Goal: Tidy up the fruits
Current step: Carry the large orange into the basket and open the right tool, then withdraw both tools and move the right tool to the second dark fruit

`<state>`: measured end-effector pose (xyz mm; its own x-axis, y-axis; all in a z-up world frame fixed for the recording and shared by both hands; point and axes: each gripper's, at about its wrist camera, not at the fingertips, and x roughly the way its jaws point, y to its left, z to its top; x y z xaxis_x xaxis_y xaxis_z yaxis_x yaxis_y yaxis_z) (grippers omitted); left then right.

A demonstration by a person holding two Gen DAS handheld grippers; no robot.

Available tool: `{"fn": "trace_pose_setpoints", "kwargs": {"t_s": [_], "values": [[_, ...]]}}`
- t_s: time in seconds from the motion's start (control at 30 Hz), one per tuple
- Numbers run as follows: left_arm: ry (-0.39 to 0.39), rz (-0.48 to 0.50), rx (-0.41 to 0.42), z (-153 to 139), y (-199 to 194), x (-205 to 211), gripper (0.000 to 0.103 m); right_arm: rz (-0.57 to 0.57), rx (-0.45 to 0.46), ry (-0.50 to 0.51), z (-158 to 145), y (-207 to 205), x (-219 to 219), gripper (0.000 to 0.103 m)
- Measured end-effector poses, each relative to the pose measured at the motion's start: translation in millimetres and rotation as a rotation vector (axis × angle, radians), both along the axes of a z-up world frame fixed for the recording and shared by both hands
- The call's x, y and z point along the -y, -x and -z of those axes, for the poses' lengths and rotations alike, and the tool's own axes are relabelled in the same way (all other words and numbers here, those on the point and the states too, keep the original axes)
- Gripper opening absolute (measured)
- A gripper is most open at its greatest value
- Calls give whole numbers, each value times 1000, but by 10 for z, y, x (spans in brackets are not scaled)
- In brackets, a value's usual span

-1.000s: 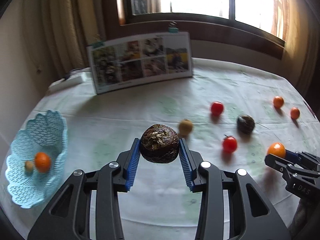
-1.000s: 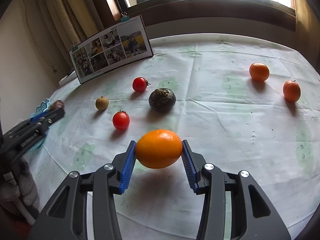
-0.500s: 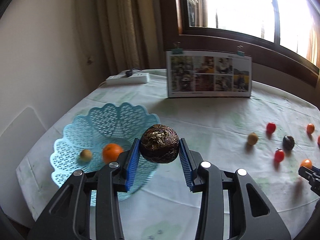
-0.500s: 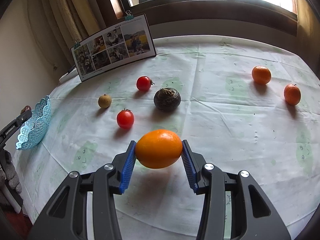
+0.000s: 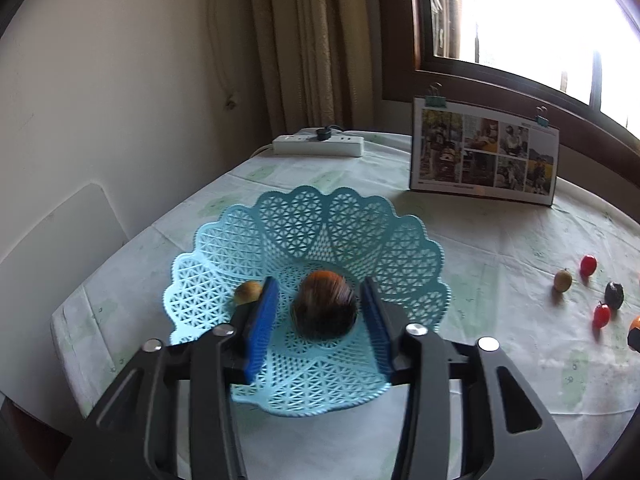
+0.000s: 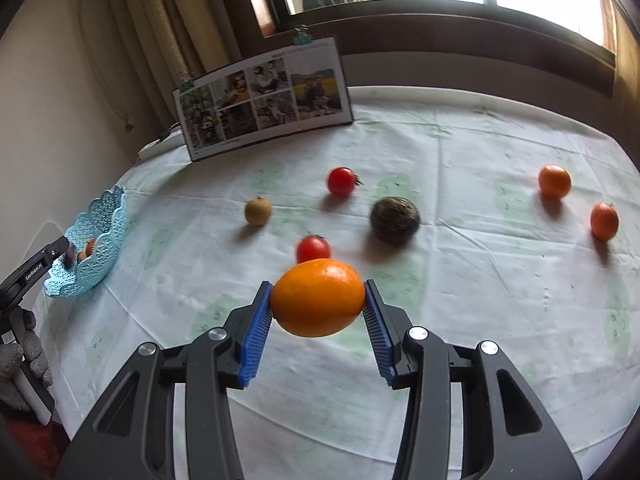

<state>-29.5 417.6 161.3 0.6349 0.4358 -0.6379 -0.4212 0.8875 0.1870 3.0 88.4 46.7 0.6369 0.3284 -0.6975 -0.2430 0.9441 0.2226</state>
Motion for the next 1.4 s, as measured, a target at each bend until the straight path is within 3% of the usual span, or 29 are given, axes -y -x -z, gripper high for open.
{"fn": "trace_pose_setpoints", "kwargs": {"t_s": [0.03, 0.27, 0.4, 0.5, 0.77, 0.83, 1.13, 1.4], "values": [[3, -11, 9, -14, 27, -36, 75, -9, 3, 1, -19, -6, -45, 46], [-20, -65, 51, -102, 200, -270, 77, -122, 36, 4, -207, -8, -566, 46], [-46, -102, 63, -120, 289, -374, 86, -215, 69, -1, -349, 6, -995, 46], [-57, -122, 68, -127, 359, -438, 86, -283, 93, -4, -433, 28, -1329, 46], [-31, -145, 77, -135, 466, -586, 86, -416, 110, -21, -510, 5, -2111, 46], [-25, -149, 78, -134, 484, -614, 93, -432, 108, -22, -495, 1, -2234, 46], [-4, -167, 78, -105, 503, -686, 97, -459, 72, -10, -363, -118, -2589, 46], [9, -158, 74, -105, 461, -633, 100, -390, 64, -40, -355, -210, -2421, 50]]}}
